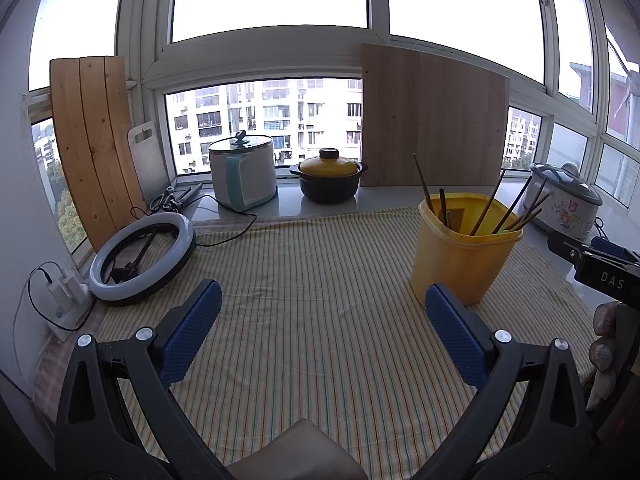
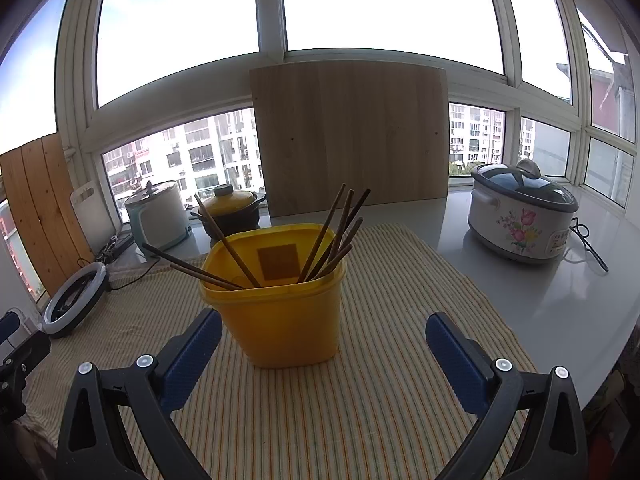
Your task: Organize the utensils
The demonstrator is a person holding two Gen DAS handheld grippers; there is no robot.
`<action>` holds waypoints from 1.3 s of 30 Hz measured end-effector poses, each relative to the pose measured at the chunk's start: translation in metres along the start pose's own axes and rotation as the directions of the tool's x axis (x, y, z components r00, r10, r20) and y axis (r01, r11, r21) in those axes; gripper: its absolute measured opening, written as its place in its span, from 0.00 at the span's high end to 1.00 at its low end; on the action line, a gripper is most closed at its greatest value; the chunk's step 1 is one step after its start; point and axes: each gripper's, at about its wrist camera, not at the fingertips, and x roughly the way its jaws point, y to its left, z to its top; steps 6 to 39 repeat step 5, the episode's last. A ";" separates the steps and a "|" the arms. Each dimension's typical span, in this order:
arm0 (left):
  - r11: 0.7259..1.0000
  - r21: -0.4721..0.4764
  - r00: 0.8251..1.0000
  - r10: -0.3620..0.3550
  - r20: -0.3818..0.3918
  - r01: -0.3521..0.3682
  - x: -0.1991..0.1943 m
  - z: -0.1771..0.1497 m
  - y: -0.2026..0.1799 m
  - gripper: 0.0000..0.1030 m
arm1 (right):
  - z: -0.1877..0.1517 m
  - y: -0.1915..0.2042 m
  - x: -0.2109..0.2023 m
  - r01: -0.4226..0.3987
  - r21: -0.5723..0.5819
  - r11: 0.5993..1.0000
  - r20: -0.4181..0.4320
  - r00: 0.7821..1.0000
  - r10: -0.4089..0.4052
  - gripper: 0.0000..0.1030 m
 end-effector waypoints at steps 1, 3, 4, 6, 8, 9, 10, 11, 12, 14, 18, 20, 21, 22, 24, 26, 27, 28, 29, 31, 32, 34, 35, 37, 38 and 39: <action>1.000 0.003 1.000 0.001 0.002 -0.001 -0.001 0.000 0.000 0.00 | 0.000 0.000 0.000 -0.001 0.000 1.000 -0.001 1.000 0.001 0.00; 1.000 0.006 1.000 0.000 0.004 0.000 -0.001 0.000 -0.001 0.00 | 0.000 0.000 0.000 -0.002 0.001 1.000 -0.002 1.000 0.002 0.00; 1.000 0.006 1.000 -0.001 0.005 0.001 -0.002 0.000 -0.001 0.00 | 0.000 -0.001 0.001 -0.003 0.001 1.000 -0.003 1.000 0.003 0.00; 1.000 0.005 1.000 -0.002 0.005 0.002 -0.002 0.000 -0.001 0.00 | 0.000 -0.001 0.001 -0.004 0.002 1.000 -0.003 1.000 0.004 0.00; 1.000 0.005 1.000 -0.002 0.005 0.002 -0.002 0.000 -0.001 0.00 | 0.000 -0.001 0.001 -0.004 0.002 1.000 -0.003 1.000 0.004 0.00; 1.000 0.005 1.000 -0.002 0.005 0.002 -0.002 0.000 -0.001 0.00 | 0.000 -0.001 0.001 -0.004 0.002 1.000 -0.003 1.000 0.004 0.00; 1.000 0.005 1.000 -0.002 0.005 0.002 -0.002 0.000 -0.001 0.00 | 0.000 -0.001 0.001 -0.004 0.002 1.000 -0.003 1.000 0.004 0.00; 1.000 0.005 1.000 -0.002 0.005 0.002 -0.002 0.000 -0.001 0.00 | 0.000 -0.001 0.001 -0.004 0.002 1.000 -0.003 1.000 0.004 0.00; 1.000 0.005 1.000 -0.002 0.005 0.002 -0.002 0.000 -0.001 0.00 | 0.000 -0.001 0.001 -0.004 0.002 1.000 -0.003 1.000 0.004 0.00; 1.000 0.005 1.000 -0.002 0.005 0.002 -0.002 0.000 -0.001 0.00 | 0.000 -0.001 0.001 -0.004 0.002 1.000 -0.003 1.000 0.004 0.00; 1.000 0.005 1.000 -0.002 0.005 0.002 -0.002 0.000 -0.001 0.00 | 0.000 -0.001 0.001 -0.004 0.002 1.000 -0.003 1.000 0.004 0.00; 1.000 0.005 1.000 -0.002 0.005 0.002 -0.002 0.000 -0.001 0.00 | 0.000 -0.001 0.001 -0.004 0.002 1.000 -0.003 1.000 0.004 0.00; 1.000 0.005 1.000 -0.002 0.005 0.002 -0.002 0.000 -0.001 0.00 | 0.000 -0.001 0.001 -0.004 0.002 1.000 -0.003 1.000 0.004 0.00; 1.000 0.005 1.000 -0.002 0.005 0.002 -0.002 0.000 -0.001 0.00 | 0.000 -0.001 0.001 -0.004 0.002 1.000 -0.003 1.000 0.004 0.00; 1.000 0.005 1.000 -0.002 0.005 0.002 -0.002 0.000 -0.001 0.00 | 0.000 -0.001 0.001 -0.004 0.002 1.000 -0.003 1.000 0.004 0.00; 1.000 0.005 1.000 -0.002 0.005 0.002 -0.002 0.000 -0.001 0.00 | 0.000 -0.001 0.001 -0.004 0.002 1.000 -0.003 1.000 0.004 0.00; 1.000 0.005 1.000 -0.002 0.005 0.002 -0.002 0.000 -0.001 0.00 | 0.000 -0.001 0.001 -0.004 0.002 1.000 -0.003 1.000 0.004 0.00; 1.000 0.005 1.000 -0.002 0.005 0.002 -0.002 0.000 -0.001 0.00 | 0.000 -0.001 0.001 -0.004 0.002 1.000 -0.003 1.000 0.004 0.00; 1.000 0.005 1.000 -0.002 0.005 0.002 -0.002 0.000 -0.001 0.00 | 0.000 -0.001 0.001 -0.004 0.002 1.000 -0.003 1.000 0.004 0.00; 1.000 0.005 1.000 -0.002 0.005 0.002 -0.002 0.000 -0.001 0.00 | 0.000 -0.001 0.001 -0.004 0.002 1.000 -0.003 1.000 0.004 0.00; 1.000 0.005 1.000 -0.002 0.005 0.002 -0.002 0.000 -0.001 0.00 | 0.000 -0.001 0.001 -0.004 0.002 1.000 -0.003 1.000 0.004 0.00; 1.000 0.005 1.000 -0.002 0.005 0.002 -0.002 0.000 -0.001 0.00 | 0.000 -0.001 0.001 -0.004 0.002 1.000 -0.003 1.000 0.004 0.00; 1.000 0.005 1.000 -0.002 0.005 0.002 -0.002 0.000 -0.001 0.00 | 0.000 -0.001 0.001 -0.004 0.002 1.000 -0.003 1.000 0.004 0.00; 1.000 0.005 1.000 -0.002 0.005 0.002 -0.002 0.000 -0.001 0.00 | 0.000 -0.001 0.001 -0.004 0.002 1.000 -0.003 1.000 0.004 0.00; 1.000 0.005 1.000 -0.002 0.005 0.002 -0.002 0.000 -0.001 0.00 | 0.000 -0.001 0.001 -0.004 0.002 1.000 -0.003 1.000 0.004 0.00; 1.000 0.005 1.000 -0.002 0.005 0.002 -0.002 0.000 -0.001 0.00 | 0.000 -0.001 0.001 -0.004 0.002 1.000 -0.003 1.000 0.004 0.00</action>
